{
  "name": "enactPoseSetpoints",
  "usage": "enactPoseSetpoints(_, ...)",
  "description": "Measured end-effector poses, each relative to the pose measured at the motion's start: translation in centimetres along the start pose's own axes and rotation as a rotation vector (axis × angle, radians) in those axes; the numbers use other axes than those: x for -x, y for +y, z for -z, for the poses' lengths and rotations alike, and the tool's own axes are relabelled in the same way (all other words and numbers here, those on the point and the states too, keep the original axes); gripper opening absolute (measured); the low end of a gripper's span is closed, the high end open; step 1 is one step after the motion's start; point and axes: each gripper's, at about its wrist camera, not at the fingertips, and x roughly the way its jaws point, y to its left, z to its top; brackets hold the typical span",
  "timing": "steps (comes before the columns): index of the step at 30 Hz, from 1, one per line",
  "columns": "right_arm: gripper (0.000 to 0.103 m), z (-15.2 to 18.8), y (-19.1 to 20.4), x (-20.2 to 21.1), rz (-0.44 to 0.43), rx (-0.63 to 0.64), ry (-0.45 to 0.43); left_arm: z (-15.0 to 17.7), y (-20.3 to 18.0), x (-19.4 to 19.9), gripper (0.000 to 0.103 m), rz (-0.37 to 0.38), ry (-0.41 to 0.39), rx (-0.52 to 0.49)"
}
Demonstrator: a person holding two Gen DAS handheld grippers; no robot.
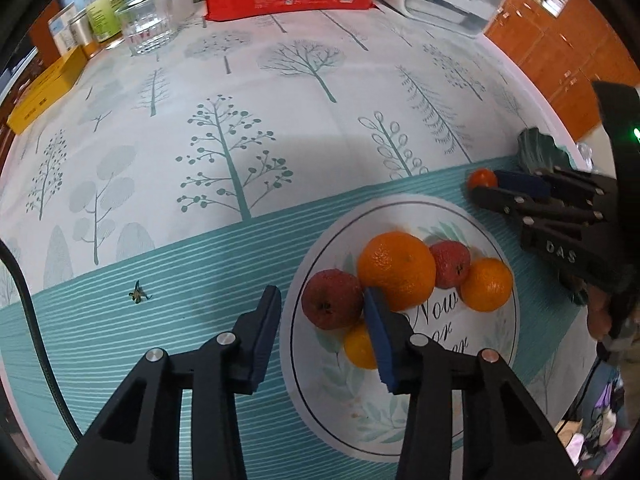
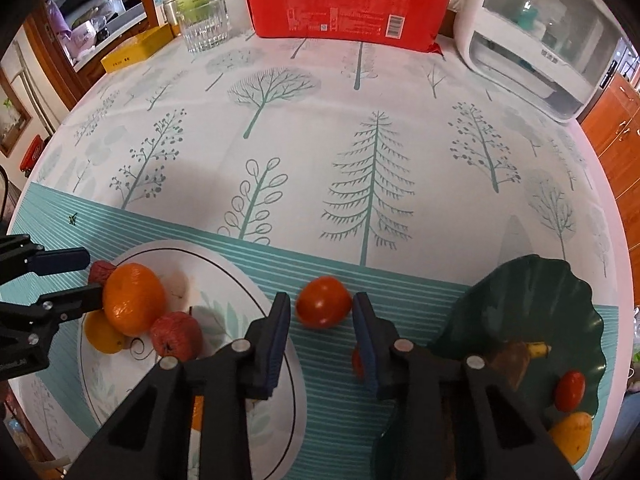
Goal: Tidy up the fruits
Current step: 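Grasp a small red apple with the left tool while the right tool grasps a cherry tomato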
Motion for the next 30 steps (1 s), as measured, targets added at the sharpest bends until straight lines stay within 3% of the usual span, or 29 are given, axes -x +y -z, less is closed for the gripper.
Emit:
enactPoseSetpoints(4,0.03,0.0,-0.1,-0.2,-0.007,0.005,0.0,0.2,-0.1,-0.2,0.04,0.013,0.012,-0.021)
enactPoseSetpoints(7,0.03,0.1,-0.1,-0.2,-0.01,0.007,-0.002,0.3,-0.2,-0.8,0.03,0.021,0.023,-0.03)
enactPoseSetpoints(19,0.028,0.7,-0.2,1.2,-0.046,-0.028,-0.045,1.1,-0.3,-0.4,0.027,-0.002,-0.027,-0.025)
enactPoseSetpoints(30,0.028,1.6,0.5,5.7,-0.083,-0.044,-0.119,1.6,-1.5,5.2,0.027,-0.014,-0.129,-0.005)
